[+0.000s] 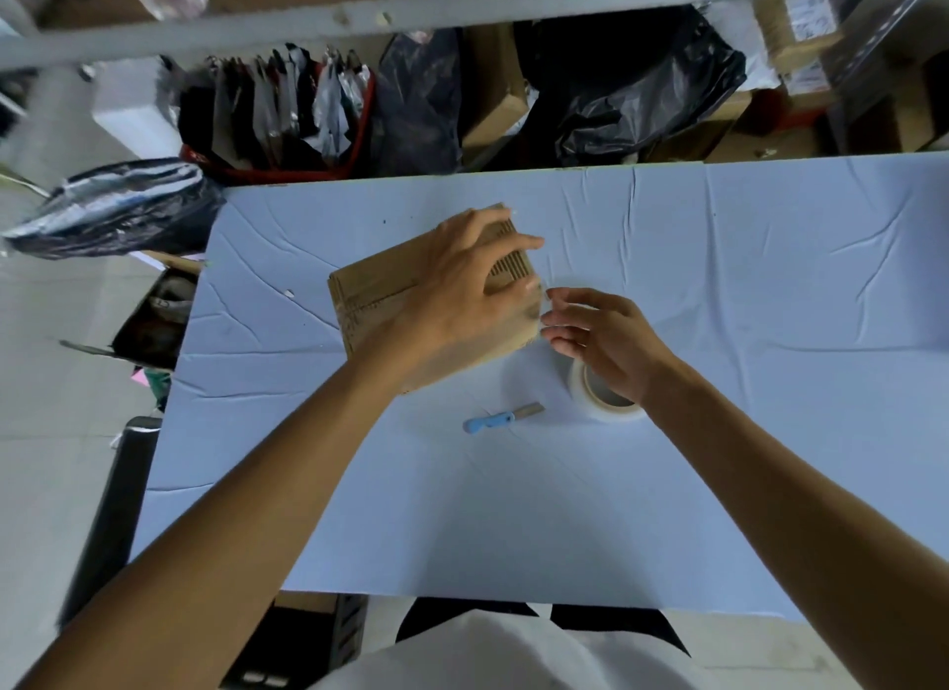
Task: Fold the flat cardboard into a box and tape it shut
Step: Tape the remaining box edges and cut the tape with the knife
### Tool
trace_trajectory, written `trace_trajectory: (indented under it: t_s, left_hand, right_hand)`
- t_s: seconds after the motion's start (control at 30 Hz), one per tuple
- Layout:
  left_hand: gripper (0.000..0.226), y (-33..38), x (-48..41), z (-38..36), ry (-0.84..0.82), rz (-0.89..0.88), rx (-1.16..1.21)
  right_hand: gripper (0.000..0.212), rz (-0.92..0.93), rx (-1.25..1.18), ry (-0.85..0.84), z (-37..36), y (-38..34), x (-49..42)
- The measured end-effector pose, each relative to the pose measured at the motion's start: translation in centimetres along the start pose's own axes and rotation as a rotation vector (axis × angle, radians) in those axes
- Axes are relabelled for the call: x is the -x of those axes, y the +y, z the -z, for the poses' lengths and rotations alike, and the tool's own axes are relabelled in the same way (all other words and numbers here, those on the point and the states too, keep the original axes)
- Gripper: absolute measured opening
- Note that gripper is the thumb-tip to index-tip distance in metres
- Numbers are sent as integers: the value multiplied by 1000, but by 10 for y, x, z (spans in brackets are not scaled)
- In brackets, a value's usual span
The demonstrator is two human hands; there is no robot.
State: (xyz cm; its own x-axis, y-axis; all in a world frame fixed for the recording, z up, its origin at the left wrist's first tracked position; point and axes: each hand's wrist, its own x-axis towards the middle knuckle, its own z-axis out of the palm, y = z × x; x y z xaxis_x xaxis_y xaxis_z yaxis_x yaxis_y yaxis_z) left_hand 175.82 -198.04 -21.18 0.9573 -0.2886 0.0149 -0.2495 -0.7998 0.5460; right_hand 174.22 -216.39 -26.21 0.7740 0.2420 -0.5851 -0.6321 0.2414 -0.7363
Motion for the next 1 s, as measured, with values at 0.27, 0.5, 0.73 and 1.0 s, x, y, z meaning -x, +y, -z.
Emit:
trace_trajectory:
  t_s: [0.27, 0.5, 0.73, 1.0]
  left_hand:
    - [35, -2, 0, -9, 2, 13, 3]
    - [34, -2, -1, -10, -1, 5, -27]
    - [44, 3, -3, -15, 25, 38, -60]
    - [40, 2, -4, -19, 54, 8, -164]
  right_hand:
    - [21, 20, -106, 6, 5, 4, -1]
    - [18, 57, -75, 28, 4, 9, -6]
    - [28, 82, -114, -4, 4, 17, -9]
    - [22, 120, -116, 80, 0, 17, -10]
